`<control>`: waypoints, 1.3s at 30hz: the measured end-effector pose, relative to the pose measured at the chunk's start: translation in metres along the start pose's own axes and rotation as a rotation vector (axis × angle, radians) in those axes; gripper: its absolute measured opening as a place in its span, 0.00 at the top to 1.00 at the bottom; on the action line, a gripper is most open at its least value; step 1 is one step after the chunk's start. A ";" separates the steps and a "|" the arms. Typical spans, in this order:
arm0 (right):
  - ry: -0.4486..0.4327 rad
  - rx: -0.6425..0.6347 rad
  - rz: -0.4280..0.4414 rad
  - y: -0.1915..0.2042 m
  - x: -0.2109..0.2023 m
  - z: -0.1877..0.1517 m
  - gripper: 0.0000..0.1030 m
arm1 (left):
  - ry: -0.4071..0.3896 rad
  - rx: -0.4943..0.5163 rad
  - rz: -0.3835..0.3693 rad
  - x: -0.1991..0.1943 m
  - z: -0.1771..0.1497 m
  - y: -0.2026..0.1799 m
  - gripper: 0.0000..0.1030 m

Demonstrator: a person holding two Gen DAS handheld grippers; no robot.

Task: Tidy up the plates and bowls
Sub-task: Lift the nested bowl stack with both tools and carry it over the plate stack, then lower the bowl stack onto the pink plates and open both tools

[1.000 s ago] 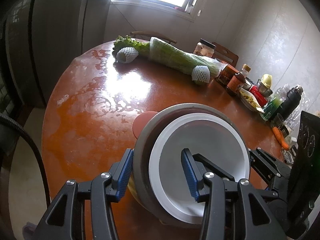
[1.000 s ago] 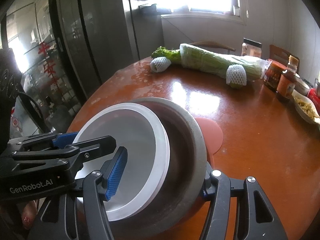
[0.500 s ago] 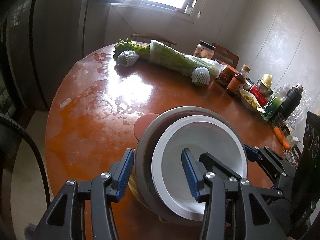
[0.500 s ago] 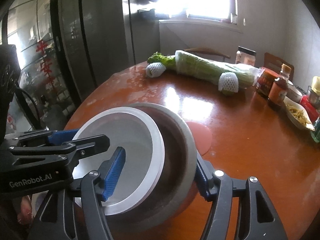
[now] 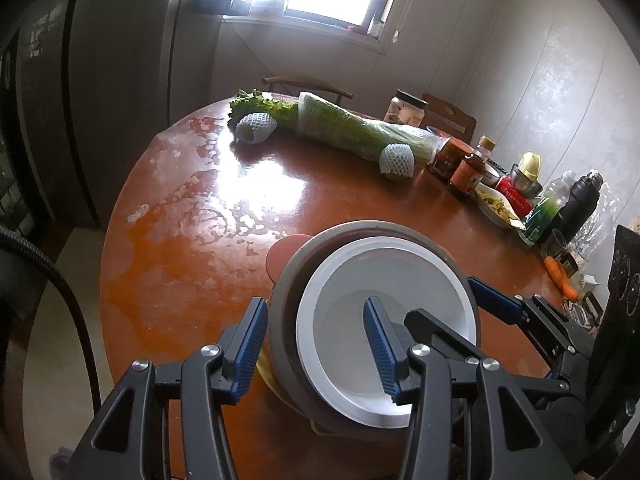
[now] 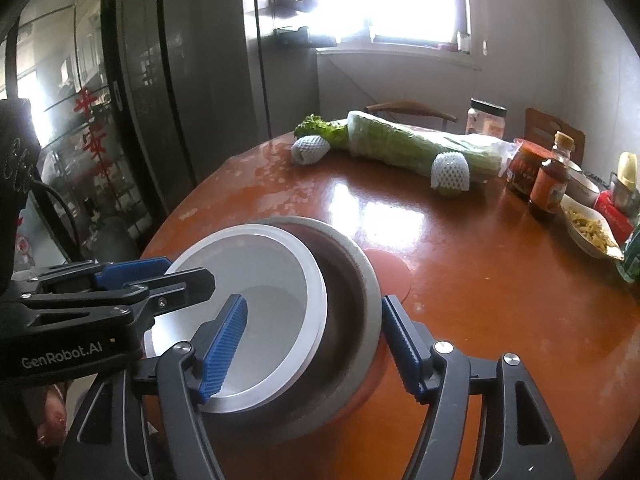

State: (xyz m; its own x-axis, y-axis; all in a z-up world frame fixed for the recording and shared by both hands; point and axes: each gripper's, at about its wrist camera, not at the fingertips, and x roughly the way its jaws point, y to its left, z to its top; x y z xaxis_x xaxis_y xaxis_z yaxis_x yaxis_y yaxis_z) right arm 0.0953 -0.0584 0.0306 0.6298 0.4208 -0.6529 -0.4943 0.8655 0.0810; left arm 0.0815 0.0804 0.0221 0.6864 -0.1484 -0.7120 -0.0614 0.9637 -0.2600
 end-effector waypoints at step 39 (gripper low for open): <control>-0.078 0.119 -0.090 -0.027 -0.105 -0.073 0.24 | -0.043 0.062 0.124 -0.043 -0.077 -0.047 0.41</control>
State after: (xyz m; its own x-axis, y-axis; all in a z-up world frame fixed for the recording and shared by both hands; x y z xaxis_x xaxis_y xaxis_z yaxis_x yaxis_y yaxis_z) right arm -0.0007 -0.1459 0.0422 0.7149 0.3562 -0.6017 -0.3626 0.9246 0.1166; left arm -0.0015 0.0239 0.0149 0.7069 -0.0192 -0.7070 -0.1038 0.9860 -0.1305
